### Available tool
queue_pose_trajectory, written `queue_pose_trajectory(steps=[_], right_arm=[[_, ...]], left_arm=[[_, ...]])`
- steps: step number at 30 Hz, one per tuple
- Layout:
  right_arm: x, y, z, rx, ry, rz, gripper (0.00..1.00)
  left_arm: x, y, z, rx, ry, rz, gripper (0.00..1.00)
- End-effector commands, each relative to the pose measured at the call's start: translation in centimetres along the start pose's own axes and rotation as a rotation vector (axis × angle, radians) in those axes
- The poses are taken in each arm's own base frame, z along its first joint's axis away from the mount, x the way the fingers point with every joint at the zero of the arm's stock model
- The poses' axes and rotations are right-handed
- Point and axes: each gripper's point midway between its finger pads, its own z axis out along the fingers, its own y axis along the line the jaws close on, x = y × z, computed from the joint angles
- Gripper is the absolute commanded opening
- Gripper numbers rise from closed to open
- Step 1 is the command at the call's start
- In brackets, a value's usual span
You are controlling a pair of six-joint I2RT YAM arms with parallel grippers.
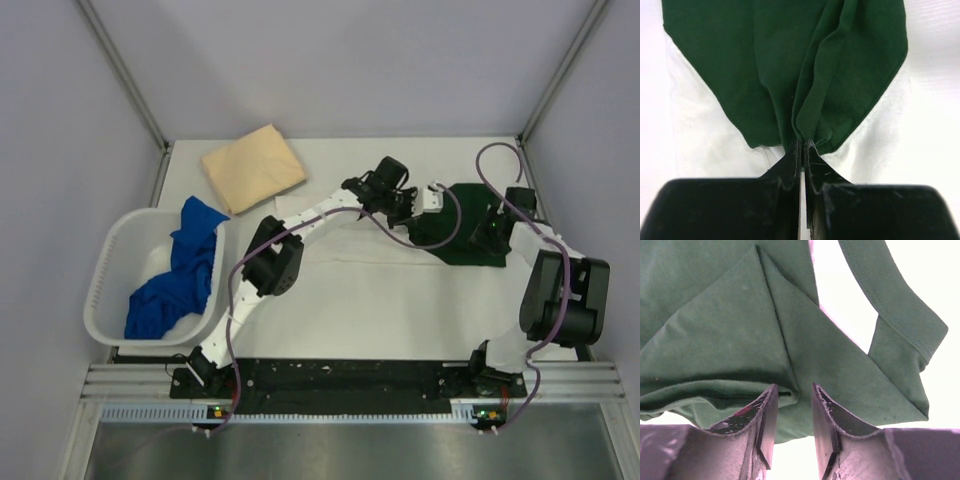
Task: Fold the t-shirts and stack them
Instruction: Fold the other side of the tshirt into a rectangle
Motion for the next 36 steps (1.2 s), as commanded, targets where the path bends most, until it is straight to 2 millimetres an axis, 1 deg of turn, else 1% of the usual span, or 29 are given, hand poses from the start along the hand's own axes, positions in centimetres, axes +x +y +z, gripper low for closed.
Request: queue_pose_trajectory(steps=[1,2,3,5,9,11,14,16,17,18,20,23,25,27,28,29,30,34,36], right_arm=[[-2.8,-0.4,-2.8,0.032,-0.138,0.035,0.36],[-3.7,0.0,-3.5,0.016,-0.178,0.035,0.38],[-4.2,0.3,-3.9,0.004,-0.2,0.04,0.39],[-5.3,1.3,-4.6,-0.043,-0.245,0.033,0.4],[-5.8,2.8,-3.7,-0.119,-0.232,0.014,0.4],[-5.7,3.3,-3.0,-0.148,-0.2,0.002,0.39],[-5.3,4.2,-2.1,-0.196,-0.155,-0.018,0.37],[-4.7,4.9,-1.6,-0.248,-0.126,-0.033,0.31],[-4.3,5.0,-1.4,-0.258,-0.111,-0.037,0.24],[-3.7,4.7,-1.2,-0.248,-0.091,-0.031,0.18],[-2.7,3.0,-0.4,-0.168,-0.067,-0.014,0.1],[-1.5,1.2,0.1,-0.087,-0.041,0.0,0.0],[-1.1,0.1,0.2,-0.039,-0.032,0.021,0.0],[-1.3,-0.9,0.0,0.007,-0.039,0.041,0.0],[-1.6,-1.4,-0.2,0.023,-0.047,0.055,0.0],[-1.8,-1.6,-0.4,0.026,-0.052,0.07,0.0],[-2.0,-1.4,-0.7,0.009,-0.058,0.082,0.0],[-3.4,1.2,-1.9,-0.128,-0.103,0.085,0.0],[-3.2,1.2,-1.5,-0.132,-0.089,0.104,0.0]], left_arm=[[-4.2,-0.4,-2.4,0.016,-0.061,0.081,0.0],[-4.3,-0.7,-2.4,0.023,-0.059,0.092,0.01],[-4.2,-0.8,-2.4,0.03,-0.055,0.101,0.03],[-4.1,-1.6,-2.2,0.052,-0.042,0.133,0.05],[-3.8,-3.5,-2.6,0.122,-0.009,0.207,0.11],[-3.2,-4.1,-2.8,0.148,0.02,0.248,0.21],[-2.1,-4.0,-3.1,0.152,0.076,0.307,0.35],[-1.3,-3.5,-3.4,0.131,0.121,0.336,0.46],[-1.1,-3.2,-3.6,0.119,0.138,0.35,0.48],[-0.8,-2.9,-3.6,0.106,0.157,0.36,0.49],[-0.5,-2.3,-4.0,0.08,0.184,0.367,0.5],[-1.2,-2.1,-4.9,0.064,0.18,0.355,0.5],[-2.4,-1.9,-6.0,0.052,0.151,0.317,0.5],[-2.6,-0.9,-7.3,0.005,0.156,0.247,0.5],[-2.1,-0.3,-8.0,-0.023,0.18,0.217,0.5],[-1.1,0.3,-8.8,-0.048,0.215,0.184,0.49],[0.0,1.3,-10.0,-0.088,0.247,0.141,0.48],[5.6,5.1,-14.7,-0.24,0.366,-0.021,0.43],[9.1,7.3,-17.0,-0.339,0.432,-0.095,0.42]])
